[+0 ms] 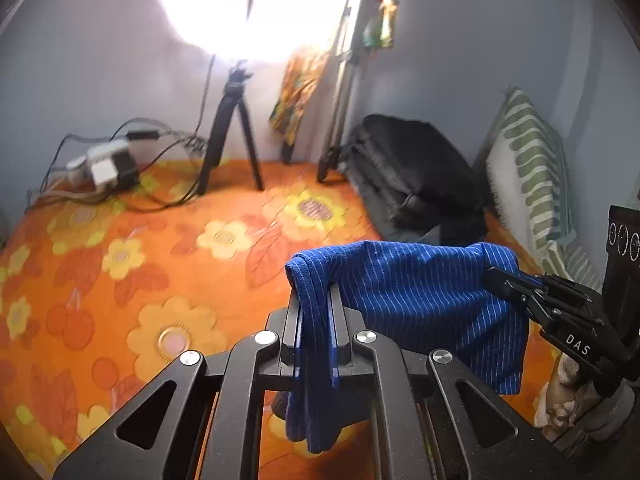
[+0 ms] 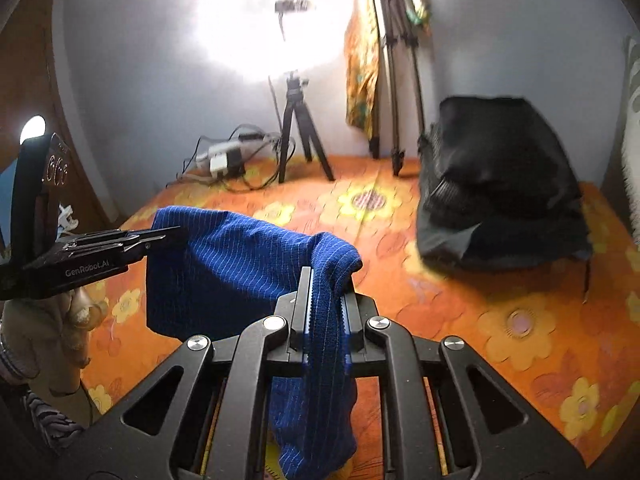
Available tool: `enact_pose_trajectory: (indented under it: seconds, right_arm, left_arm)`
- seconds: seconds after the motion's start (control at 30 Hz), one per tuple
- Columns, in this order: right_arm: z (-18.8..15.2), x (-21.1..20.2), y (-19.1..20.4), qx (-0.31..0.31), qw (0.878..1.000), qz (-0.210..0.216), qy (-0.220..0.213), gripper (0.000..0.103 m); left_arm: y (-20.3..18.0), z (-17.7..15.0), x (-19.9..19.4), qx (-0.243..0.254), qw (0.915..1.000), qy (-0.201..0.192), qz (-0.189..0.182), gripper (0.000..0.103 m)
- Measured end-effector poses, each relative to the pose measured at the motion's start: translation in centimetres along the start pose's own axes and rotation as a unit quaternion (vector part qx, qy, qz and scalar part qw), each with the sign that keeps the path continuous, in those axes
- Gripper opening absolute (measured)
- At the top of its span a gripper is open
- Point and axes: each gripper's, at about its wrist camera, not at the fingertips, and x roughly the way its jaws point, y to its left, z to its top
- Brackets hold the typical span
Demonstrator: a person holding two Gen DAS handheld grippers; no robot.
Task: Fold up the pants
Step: 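Carry the folded briefs with both tools onto the black clothes stack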
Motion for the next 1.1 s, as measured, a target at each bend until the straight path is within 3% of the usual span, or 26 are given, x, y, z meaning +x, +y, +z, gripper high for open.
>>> enact_pose_trajectory:
  seconds: [0.27, 0.57, 0.8, 1.1]
  right_arm:
    - [2.7, -3.7, -2.7, 0.004, 0.998, -0.034, -0.047, 0.011]
    - [7.3, -6.5, -9.0, 0.016, 0.993, -0.069, -0.091, 0.011]
    - [11.7, -4.1, -14.0, -0.008, 0.991, -0.093, -0.091, 0.011]
    - [15.4, 1.9, -20.2, 0.002, 0.992, -0.110, -0.070, 0.011]
  left_arm:
    - [-4.2, 3.4, 0.1, 0.013, 0.9983, -0.045, -0.035, 0.008]
    - [-8.8, 8.3, 4.2, 0.014, 0.9941, -0.071, -0.081, 0.008]
    - [-10.4, 12.5, 8.8, 0.001, 0.9924, -0.077, -0.097, 0.008]
    - [-11.7, 16.3, 15.8, 0.012, 0.9938, -0.074, -0.082, 0.008]
